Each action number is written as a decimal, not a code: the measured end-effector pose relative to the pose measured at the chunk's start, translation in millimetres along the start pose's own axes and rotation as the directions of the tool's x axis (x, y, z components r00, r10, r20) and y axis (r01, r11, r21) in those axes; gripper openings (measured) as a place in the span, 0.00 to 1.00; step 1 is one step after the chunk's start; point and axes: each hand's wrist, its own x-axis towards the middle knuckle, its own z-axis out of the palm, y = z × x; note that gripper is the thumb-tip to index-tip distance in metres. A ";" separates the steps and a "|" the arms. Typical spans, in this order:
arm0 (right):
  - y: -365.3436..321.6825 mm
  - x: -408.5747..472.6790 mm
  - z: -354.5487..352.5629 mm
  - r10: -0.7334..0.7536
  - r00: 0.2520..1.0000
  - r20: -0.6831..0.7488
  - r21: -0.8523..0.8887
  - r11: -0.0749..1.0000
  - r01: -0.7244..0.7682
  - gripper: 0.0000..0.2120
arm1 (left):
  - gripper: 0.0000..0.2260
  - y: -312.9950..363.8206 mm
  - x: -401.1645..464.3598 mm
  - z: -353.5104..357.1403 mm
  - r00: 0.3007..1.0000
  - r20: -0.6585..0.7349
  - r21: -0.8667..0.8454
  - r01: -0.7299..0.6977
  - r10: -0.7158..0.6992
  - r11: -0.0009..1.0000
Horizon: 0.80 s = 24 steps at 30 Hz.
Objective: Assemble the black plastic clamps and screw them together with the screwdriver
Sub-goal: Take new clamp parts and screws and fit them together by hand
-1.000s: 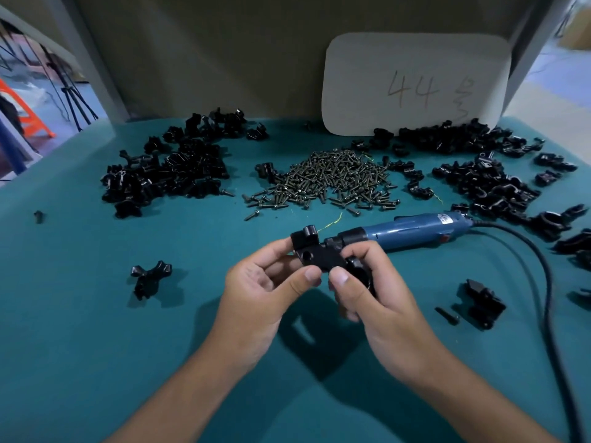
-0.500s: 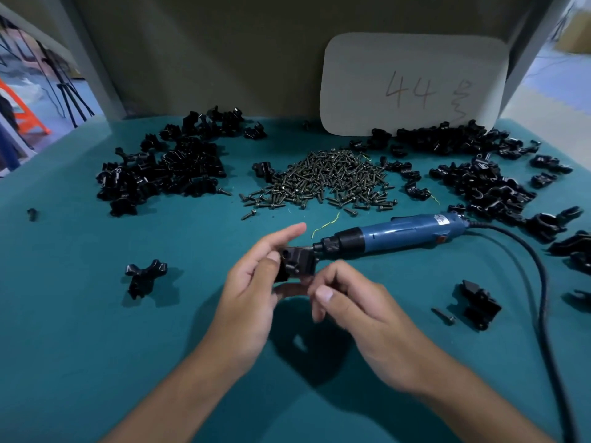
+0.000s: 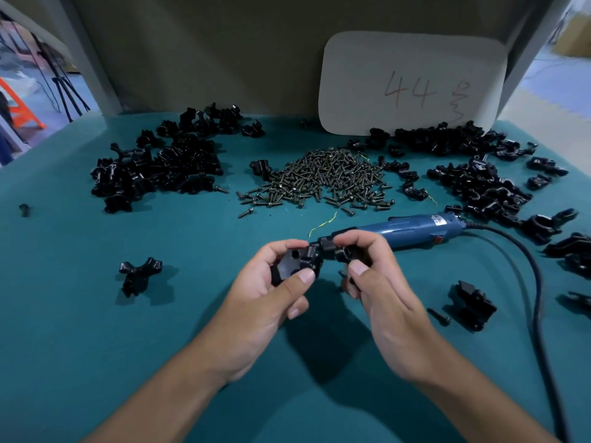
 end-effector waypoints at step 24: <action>-16.3 11.9 -0.1 0.214 0.977 -0.003 0.491 0.851 -0.185 0.17 | 0.11 -5.2 -3.4 -4.1 0.931 -0.056 0.425 -0.305 0.362 0.852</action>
